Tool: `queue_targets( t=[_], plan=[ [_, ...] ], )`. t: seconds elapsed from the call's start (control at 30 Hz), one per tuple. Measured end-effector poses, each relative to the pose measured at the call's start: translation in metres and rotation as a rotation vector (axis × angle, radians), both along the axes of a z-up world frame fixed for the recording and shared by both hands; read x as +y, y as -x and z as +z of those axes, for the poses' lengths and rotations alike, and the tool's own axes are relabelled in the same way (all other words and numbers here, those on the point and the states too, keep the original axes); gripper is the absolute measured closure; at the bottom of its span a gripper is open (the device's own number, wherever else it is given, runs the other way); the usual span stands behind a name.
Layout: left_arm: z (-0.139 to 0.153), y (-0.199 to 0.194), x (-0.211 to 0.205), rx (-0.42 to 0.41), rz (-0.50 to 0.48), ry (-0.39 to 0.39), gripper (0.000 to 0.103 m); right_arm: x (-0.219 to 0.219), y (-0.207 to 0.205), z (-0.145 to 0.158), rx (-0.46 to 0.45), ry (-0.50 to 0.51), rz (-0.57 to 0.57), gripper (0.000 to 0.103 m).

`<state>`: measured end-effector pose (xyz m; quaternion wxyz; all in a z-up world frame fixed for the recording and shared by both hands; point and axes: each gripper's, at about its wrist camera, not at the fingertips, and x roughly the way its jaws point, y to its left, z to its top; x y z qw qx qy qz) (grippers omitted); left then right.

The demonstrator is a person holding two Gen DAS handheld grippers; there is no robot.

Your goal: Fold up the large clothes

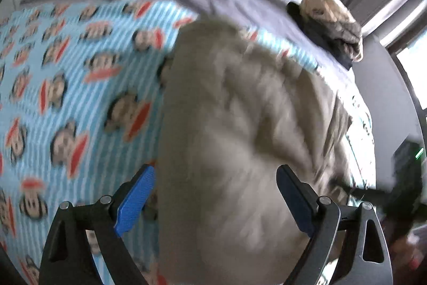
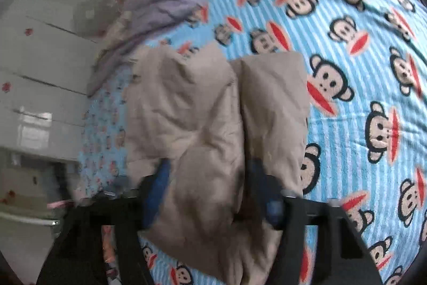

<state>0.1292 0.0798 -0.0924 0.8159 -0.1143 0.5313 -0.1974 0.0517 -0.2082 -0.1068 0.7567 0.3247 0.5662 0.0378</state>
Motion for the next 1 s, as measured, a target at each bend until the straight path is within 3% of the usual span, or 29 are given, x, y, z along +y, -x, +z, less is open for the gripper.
queue_targets(
  t=[0.1,0.2,0.23,0.37,0.5,0.67,1.0],
  plan=[
    [0.012,-0.020,-0.036,-0.033,-0.085,0.006,0.010,0.000,0.009,-0.022,0.055,-0.053,-0.028,0.071],
    [0.004,-0.040,-0.082,-0.036,-0.152,-0.064,0.010,0.001,0.023,-0.030,0.040,-0.112,-0.036,0.073],
    [-0.004,-0.047,-0.098,-0.030,-0.152,-0.104,0.010,0.004,0.024,-0.030,0.039,-0.084,-0.024,0.077],
    [-0.021,-0.059,-0.133,-0.022,-0.164,-0.199,0.010,0.017,0.022,-0.033,0.054,0.137,0.034,0.078],
    [-0.031,-0.056,-0.158,-0.073,-0.220,-0.327,0.010,0.007,0.013,-0.057,0.079,0.138,0.001,0.081],
    [-0.016,-0.052,-0.148,-0.064,-0.216,-0.319,0.010,0.001,0.009,-0.063,0.092,0.096,-0.014,0.081],
    [0.027,0.000,-0.090,-0.064,-0.176,-0.323,0.010,0.002,0.033,-0.029,0.087,0.123,0.001,0.078]
  ],
)
